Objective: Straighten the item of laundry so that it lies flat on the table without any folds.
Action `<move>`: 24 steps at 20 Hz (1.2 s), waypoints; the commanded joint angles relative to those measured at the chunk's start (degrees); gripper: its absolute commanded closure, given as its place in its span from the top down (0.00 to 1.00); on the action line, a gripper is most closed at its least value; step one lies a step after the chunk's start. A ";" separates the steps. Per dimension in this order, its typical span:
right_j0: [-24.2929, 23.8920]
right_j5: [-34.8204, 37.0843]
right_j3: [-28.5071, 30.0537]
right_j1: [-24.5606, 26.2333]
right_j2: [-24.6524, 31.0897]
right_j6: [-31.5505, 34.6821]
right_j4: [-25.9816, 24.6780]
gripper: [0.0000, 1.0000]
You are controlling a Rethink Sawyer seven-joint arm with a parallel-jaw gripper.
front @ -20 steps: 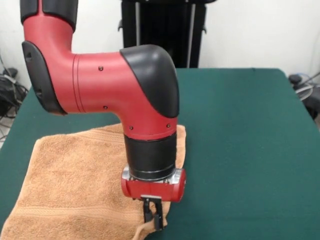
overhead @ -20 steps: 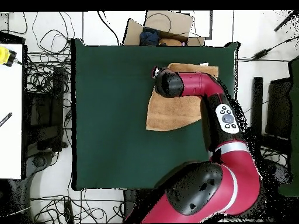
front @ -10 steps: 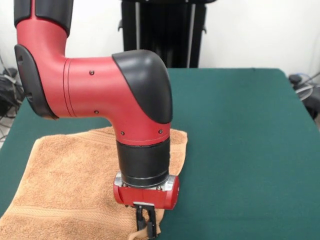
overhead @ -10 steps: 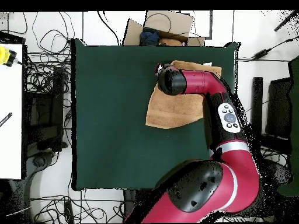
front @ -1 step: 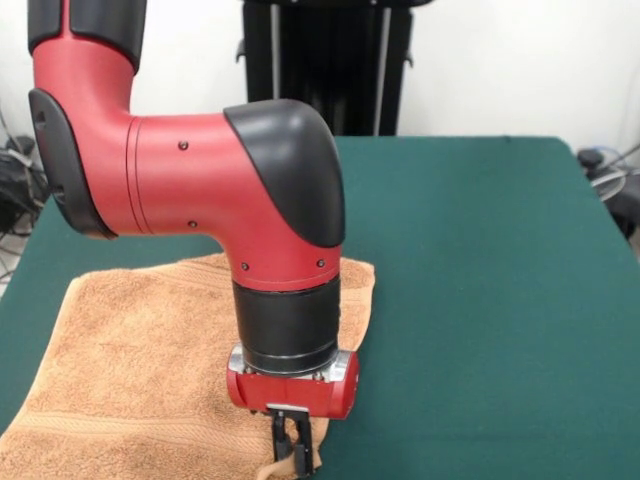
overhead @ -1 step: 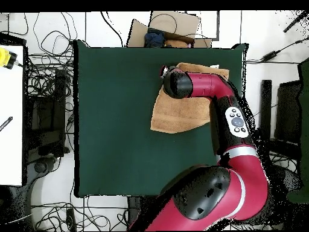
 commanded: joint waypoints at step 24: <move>5.23 6.19 21.83 -10.26 -5.02 8.05 4.66 0.00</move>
